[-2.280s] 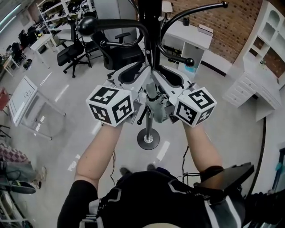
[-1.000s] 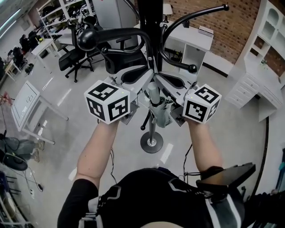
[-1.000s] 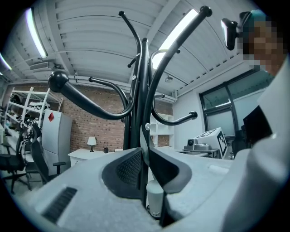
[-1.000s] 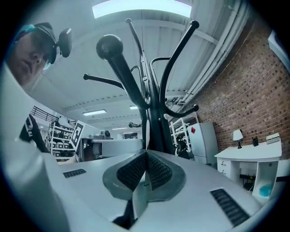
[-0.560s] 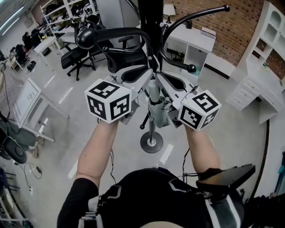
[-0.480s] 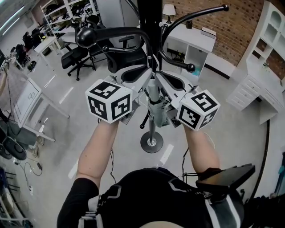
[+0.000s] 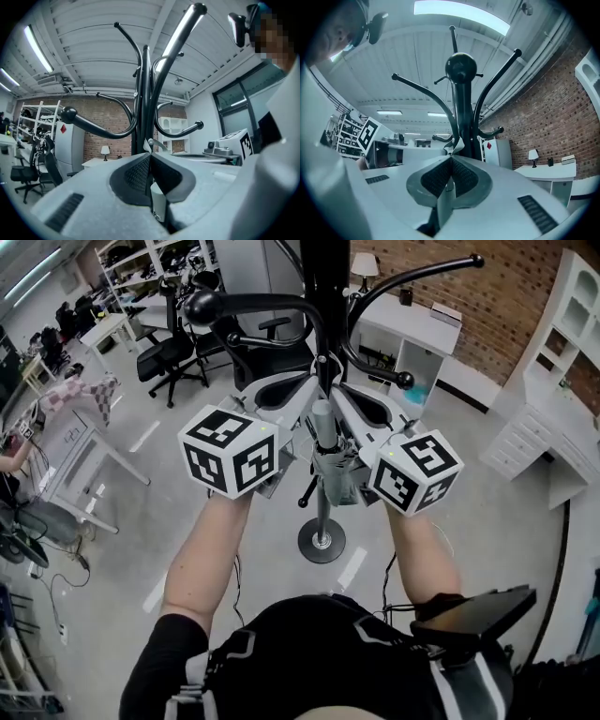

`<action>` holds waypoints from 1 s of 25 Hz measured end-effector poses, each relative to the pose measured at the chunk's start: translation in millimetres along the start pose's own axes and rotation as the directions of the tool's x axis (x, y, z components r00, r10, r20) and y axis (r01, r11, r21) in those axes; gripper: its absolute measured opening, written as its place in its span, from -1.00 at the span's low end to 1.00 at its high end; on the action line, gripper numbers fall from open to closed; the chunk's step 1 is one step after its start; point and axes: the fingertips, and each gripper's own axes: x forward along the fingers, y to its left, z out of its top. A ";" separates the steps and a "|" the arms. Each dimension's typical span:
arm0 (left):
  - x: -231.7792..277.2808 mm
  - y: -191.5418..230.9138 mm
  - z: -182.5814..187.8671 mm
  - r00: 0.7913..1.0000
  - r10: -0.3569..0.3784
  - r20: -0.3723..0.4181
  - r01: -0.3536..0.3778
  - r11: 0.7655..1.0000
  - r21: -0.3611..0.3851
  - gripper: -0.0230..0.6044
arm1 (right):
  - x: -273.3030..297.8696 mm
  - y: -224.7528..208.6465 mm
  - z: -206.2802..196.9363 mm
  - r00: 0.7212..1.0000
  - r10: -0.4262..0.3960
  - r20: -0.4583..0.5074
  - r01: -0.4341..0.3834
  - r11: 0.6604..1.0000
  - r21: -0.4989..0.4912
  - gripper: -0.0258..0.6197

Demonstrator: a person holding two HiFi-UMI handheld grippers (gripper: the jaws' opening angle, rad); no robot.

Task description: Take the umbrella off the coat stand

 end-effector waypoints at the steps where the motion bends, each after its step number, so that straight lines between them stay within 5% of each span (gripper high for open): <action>1: -2.5 0.0 0.2 1.000 0.005 0.012 -0.005 1.000 -0.005 -0.88 | -0.8 1.8 0.7 1.000 0.001 0.004 -0.001 1.000 -0.005 -0.90; 12: -9.1 -4.8 14.2 0.992 0.043 0.118 -0.039 0.999 -0.033 -0.88 | -3.5 8.4 12.2 0.999 0.010 0.034 -0.009 0.999 -0.043 -0.90; 25: -15.2 -7.6 56.1 0.987 -0.036 0.157 0.042 0.998 -0.036 -0.88 | 9.9 18.1 45.1 0.988 -0.142 0.067 0.144 0.989 -0.028 -0.90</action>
